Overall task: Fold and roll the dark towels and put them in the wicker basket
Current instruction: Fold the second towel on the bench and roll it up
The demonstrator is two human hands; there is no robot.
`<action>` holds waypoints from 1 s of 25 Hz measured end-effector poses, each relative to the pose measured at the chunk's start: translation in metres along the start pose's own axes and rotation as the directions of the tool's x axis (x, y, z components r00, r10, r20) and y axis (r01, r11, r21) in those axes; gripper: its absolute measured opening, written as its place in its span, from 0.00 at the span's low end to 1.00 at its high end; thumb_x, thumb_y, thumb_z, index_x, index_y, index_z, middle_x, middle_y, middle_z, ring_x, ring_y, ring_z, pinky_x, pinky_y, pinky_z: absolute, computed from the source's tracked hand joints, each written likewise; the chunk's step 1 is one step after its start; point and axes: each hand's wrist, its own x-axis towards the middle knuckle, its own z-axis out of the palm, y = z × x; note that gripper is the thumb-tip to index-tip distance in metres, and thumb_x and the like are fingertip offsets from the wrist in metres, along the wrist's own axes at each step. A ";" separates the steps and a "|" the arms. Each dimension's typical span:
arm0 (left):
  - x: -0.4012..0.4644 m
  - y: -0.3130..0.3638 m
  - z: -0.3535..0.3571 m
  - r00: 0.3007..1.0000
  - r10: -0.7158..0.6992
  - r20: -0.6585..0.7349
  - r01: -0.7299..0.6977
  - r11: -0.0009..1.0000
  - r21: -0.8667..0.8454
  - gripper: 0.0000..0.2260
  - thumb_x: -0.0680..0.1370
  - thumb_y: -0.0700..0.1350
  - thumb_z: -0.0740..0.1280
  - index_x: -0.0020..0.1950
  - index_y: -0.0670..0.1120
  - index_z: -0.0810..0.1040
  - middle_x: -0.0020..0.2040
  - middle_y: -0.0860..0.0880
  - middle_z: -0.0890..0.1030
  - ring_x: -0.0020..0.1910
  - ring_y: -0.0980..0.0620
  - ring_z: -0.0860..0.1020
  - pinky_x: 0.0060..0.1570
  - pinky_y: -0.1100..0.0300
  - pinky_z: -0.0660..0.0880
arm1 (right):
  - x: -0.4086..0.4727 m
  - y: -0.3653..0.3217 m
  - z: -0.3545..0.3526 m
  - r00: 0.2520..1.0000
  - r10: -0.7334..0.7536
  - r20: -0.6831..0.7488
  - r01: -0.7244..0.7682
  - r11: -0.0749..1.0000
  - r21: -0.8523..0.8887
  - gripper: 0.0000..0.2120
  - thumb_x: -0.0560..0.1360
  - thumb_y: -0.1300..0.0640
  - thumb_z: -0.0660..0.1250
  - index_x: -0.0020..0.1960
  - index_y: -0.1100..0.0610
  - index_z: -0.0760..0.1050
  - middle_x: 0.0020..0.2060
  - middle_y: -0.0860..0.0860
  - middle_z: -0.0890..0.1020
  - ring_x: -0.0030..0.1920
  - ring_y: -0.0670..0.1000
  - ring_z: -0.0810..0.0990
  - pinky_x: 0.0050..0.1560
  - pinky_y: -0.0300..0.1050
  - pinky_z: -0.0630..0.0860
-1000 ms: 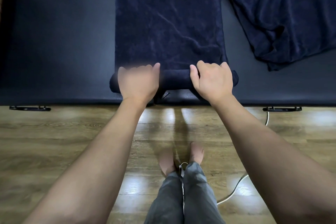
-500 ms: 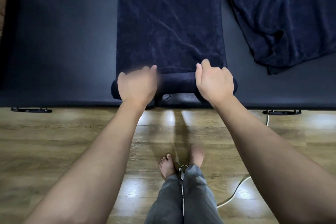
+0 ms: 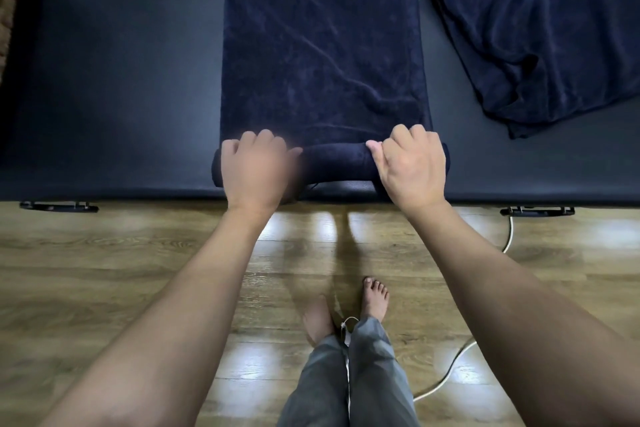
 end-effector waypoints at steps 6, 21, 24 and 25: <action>-0.042 0.016 0.004 0.988 -0.155 -0.018 0.152 0.981 -0.125 0.16 0.84 0.51 0.58 0.59 0.46 0.82 0.60 0.47 0.80 0.63 0.43 0.74 0.75 0.40 0.55 | -0.025 -0.005 -0.004 0.996 0.052 0.067 -0.054 0.998 0.014 0.18 0.85 0.50 0.56 0.55 0.60 0.81 0.45 0.55 0.80 0.48 0.61 0.79 0.61 0.58 0.69; 0.043 0.007 -0.009 0.932 -0.246 0.265 0.245 0.969 0.038 0.18 0.84 0.53 0.43 0.42 0.49 0.65 0.30 0.49 0.72 0.31 0.43 0.68 0.45 0.48 0.62 | 0.033 0.001 0.003 0.941 0.197 0.274 -0.206 0.978 0.004 0.23 0.83 0.53 0.52 0.31 0.56 0.65 0.25 0.57 0.76 0.28 0.58 0.66 0.38 0.53 0.64; 0.046 0.008 -0.002 0.928 -0.266 0.261 0.270 0.963 0.021 0.17 0.85 0.54 0.47 0.45 0.48 0.69 0.38 0.48 0.74 0.34 0.43 0.68 0.46 0.47 0.64 | 0.045 0.003 0.003 0.863 0.297 0.408 -0.327 0.945 0.005 0.20 0.85 0.50 0.53 0.41 0.59 0.72 0.26 0.58 0.77 0.27 0.60 0.69 0.43 0.55 0.66; 0.045 0.008 0.000 0.940 -0.254 0.228 0.254 0.967 0.028 0.19 0.85 0.54 0.48 0.45 0.47 0.72 0.41 0.47 0.75 0.37 0.43 0.69 0.46 0.47 0.64 | 0.044 0.000 0.003 0.847 0.323 0.422 -0.349 0.937 -0.017 0.18 0.85 0.48 0.53 0.47 0.59 0.73 0.28 0.57 0.77 0.29 0.60 0.70 0.46 0.55 0.65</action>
